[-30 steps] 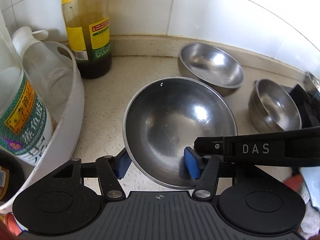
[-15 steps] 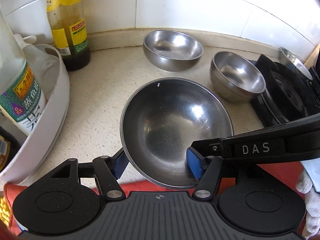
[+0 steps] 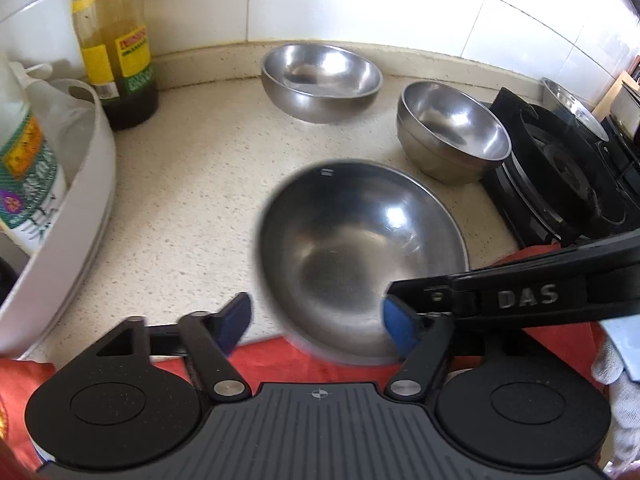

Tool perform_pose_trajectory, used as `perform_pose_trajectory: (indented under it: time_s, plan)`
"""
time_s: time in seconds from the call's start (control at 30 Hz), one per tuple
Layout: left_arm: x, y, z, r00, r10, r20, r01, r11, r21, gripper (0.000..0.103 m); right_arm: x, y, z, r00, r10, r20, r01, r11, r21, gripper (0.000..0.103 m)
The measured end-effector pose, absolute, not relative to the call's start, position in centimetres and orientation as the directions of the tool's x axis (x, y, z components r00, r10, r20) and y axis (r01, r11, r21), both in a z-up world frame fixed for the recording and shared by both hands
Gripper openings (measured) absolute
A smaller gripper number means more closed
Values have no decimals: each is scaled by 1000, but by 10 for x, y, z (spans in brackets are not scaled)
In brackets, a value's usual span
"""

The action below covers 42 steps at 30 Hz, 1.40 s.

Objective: Organize plates and bowls

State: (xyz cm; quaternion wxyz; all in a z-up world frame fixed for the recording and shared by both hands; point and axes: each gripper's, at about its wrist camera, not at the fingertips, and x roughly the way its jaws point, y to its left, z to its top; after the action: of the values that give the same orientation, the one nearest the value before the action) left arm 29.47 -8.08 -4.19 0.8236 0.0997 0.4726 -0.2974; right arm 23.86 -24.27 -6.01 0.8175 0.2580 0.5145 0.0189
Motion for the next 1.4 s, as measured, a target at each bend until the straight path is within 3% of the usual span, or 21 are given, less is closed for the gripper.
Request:
perform_pose_trajectory:
  time_s: [0.17,0.93,1.4]
  plan:
    - [300,-61,-33,408,-384,-828,545,830,-117,89,224,-258,-56,491,272,-828,265,858,439,39]
    - [307,-82,22,556,-326,-765,534,845,28,97,233,-276,-11,584,140,-799,181,938,296,40]
    - [332,-121,24,568,-322,-758,562,824,71,99,269,-297,6,606,78,-791,192,952,240,41]
